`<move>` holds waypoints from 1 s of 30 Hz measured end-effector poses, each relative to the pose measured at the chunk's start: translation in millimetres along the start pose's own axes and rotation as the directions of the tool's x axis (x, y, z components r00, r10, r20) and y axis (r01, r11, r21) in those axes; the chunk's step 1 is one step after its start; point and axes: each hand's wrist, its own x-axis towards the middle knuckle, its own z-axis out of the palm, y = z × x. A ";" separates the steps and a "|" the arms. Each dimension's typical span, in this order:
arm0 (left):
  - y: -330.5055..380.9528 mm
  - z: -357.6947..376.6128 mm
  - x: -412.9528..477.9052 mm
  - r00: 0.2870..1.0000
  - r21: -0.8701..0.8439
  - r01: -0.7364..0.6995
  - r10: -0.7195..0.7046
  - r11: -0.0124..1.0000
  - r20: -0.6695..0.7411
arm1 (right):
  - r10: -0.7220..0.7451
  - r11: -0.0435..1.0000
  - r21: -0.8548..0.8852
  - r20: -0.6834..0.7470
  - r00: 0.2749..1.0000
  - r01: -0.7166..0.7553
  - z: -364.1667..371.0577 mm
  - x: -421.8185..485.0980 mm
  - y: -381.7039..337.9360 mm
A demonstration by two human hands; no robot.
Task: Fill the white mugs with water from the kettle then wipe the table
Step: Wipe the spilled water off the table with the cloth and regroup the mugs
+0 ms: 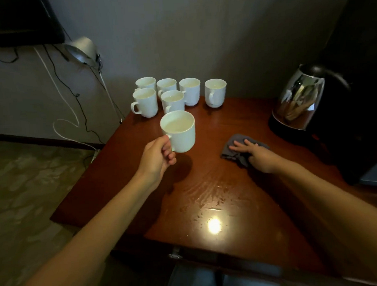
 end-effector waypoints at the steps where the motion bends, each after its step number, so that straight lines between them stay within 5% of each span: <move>1: -4.1 7.8 9.8 1.000 -0.003 0.009 -0.009 1.000 0.005 | 0.029 1.000 0.005 -0.005 1.000 -0.029 -1.5 9.0 -1.5; 30: -29.2 74.4 158.9 0.999 0.002 0.038 -0.038 0.999 -0.014 | 0.047 0.997 0.066 -0.027 0.999 -0.045 -1.7 32.8 4.7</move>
